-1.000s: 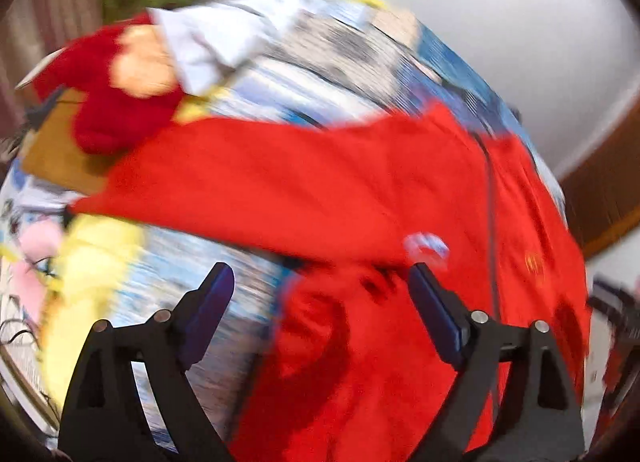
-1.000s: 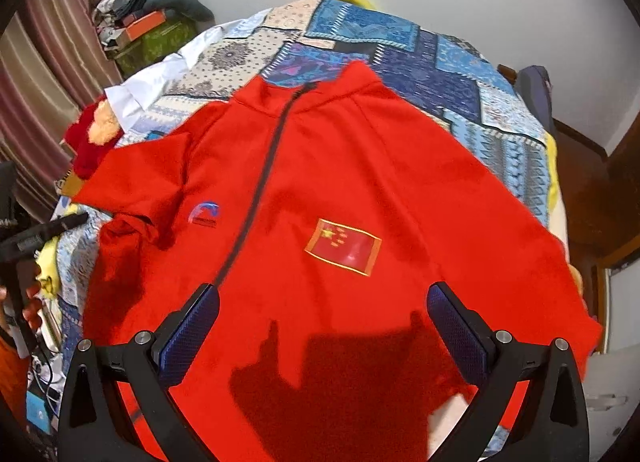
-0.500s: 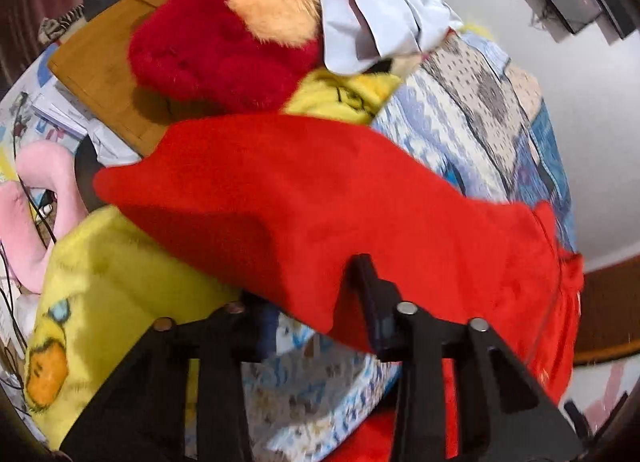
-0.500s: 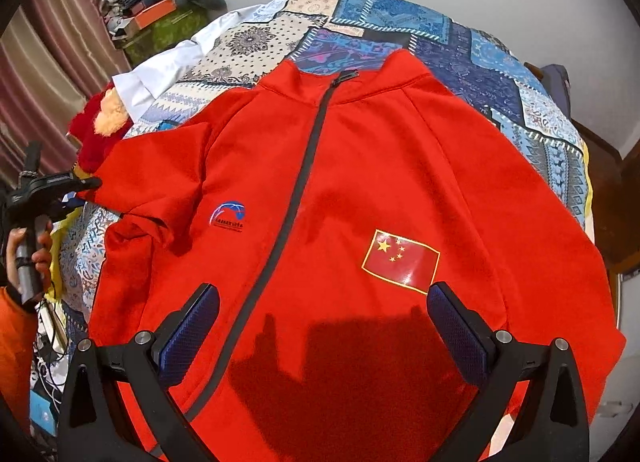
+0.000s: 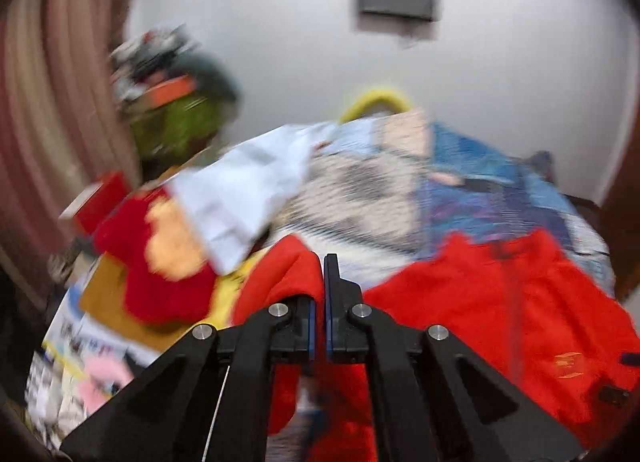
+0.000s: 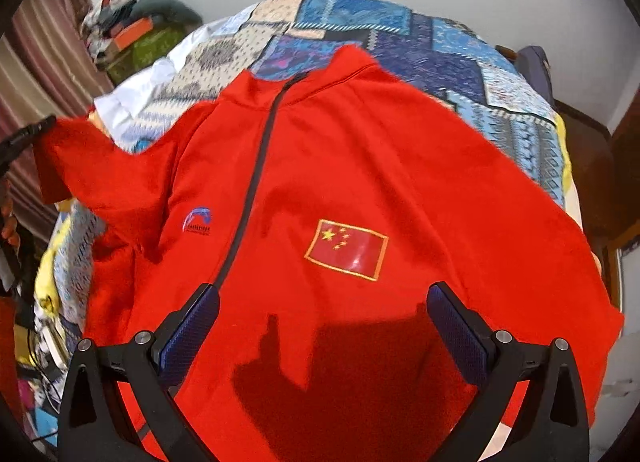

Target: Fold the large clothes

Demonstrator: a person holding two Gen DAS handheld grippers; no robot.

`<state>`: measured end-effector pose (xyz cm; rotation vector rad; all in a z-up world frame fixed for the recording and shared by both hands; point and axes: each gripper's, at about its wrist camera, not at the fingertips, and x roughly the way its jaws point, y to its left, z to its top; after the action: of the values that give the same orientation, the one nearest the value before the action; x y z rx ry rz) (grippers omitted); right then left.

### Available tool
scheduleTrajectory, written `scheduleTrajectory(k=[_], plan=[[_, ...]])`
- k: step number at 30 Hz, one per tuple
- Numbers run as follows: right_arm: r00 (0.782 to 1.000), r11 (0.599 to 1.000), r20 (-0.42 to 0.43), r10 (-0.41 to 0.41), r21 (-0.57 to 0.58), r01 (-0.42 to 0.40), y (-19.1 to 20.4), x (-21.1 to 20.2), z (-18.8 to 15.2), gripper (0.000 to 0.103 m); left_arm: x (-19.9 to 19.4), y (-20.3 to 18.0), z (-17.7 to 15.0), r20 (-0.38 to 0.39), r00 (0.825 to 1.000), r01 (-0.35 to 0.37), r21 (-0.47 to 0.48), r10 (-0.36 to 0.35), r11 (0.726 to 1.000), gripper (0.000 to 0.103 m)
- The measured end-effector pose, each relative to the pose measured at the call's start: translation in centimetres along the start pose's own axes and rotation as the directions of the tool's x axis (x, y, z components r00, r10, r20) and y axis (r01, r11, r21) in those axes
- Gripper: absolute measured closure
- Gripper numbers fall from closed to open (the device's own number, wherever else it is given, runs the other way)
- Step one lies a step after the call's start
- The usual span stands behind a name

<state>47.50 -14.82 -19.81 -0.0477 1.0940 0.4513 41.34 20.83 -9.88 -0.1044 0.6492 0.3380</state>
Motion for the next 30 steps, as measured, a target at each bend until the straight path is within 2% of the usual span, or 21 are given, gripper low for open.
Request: scheduleTrajectory(k=[3,5,8,12,13,16,18,19,20,21,22,23,24,28,30], plan=[[1.0,1.0,0.027,-0.007,0.026,0.006,-1.4,-1.6,-0.2,0.0,-0.9,-5.6,0.2,-0.015,0.992,0.125,0.081,-0.124,0.989,0.101],[0.999,0.999,0.042,-0.016,0.034,0.015,-2.4,-2.6,-0.5,0.0,-0.5,-10.1,-0.8,-0.059,0.976,0.217,0.141,-0.21,0.966,0.101],[0.997,0.998,0.063,-0.052,0.042,0.049,-4.1,-4.3,-1.3,0.0,0.3,-15.8,-3.6,-0.139,0.95,0.306,0.231,-0.279,0.924,0.101],[0.992,0.994,0.067,-0.103,0.048,0.1,-6.6,-6.0,-2.8,0.0,1.8,-22.1,-9.1,-0.304,0.902,0.401,0.318,-0.308,0.859,0.101],[0.992,0.993,0.063,-0.111,0.047,0.108,-7.2,-6.2,-3.1,0.0,2.3,-23.4,-10.9,-0.351,0.884,0.426,0.331,-0.309,0.842,0.101],[0.989,0.99,0.052,-0.137,0.048,0.134,-8.2,-6.6,-3.9,0.0,2.7,-25.3,-14.7,-0.433,0.853,0.454,0.341,-0.291,0.823,0.1],[0.988,0.988,0.049,-0.146,0.047,0.144,-8.6,-6.8,-4.4,0.0,2.6,-25.6,-16.0,-0.46,0.842,0.461,0.342,-0.282,0.819,0.094],[0.988,0.988,0.048,-0.147,0.046,0.145,-8.7,-6.8,-4.6,0.0,2.5,-25.4,-16.3,-0.45,0.848,0.455,0.348,-0.279,0.82,0.091],[0.988,0.989,0.046,-0.146,0.043,0.144,-8.7,-6.8,-4.7,0.0,2.1,-25.2,-16.3,-0.446,0.849,0.456,0.351,-0.283,0.818,0.083],[0.989,0.989,0.044,-0.143,0.036,0.142,-8.5,-6.7,-4.7,0.0,1.7,-24.8,-16.2,-0.455,0.84,0.472,0.345,-0.295,0.811,0.069],[0.989,0.99,0.043,-0.141,0.03,0.14,-8.2,-6.6,-4.6,0.0,1.2,-24.5,-15.9,-0.464,0.83,0.489,0.334,-0.311,0.806,0.061],[0.99,0.99,0.041,-0.138,0.02,0.137,-7.7,-6.4,-4.4,0.0,0.8,-23.9,-15.6,-0.465,0.822,0.503,0.32,-0.329,0.803,0.047],[0.99,0.991,0.04,-0.136,0.005,0.136,-7.0,-6.2,-4.2,0.0,0.2,-23.0,-15.2,-0.451,0.823,0.507,0.313,-0.344,0.803,0.039],[0.993,0.992,0.048,-0.11,-0.057,0.112,-3.6,-5.2,-3.2,0.0,-2.6,-18.6,-14.0,-0.396,0.846,0.488,0.302,-0.358,0.819,0.034],[0.994,0.99,0.051,-0.096,-0.098,0.101,-1.5,-4.7,-2.9,0.0,-3.5,-15.6,-13.5,-0.365,0.868,0.45,0.288,-0.337,0.845,0.025]])
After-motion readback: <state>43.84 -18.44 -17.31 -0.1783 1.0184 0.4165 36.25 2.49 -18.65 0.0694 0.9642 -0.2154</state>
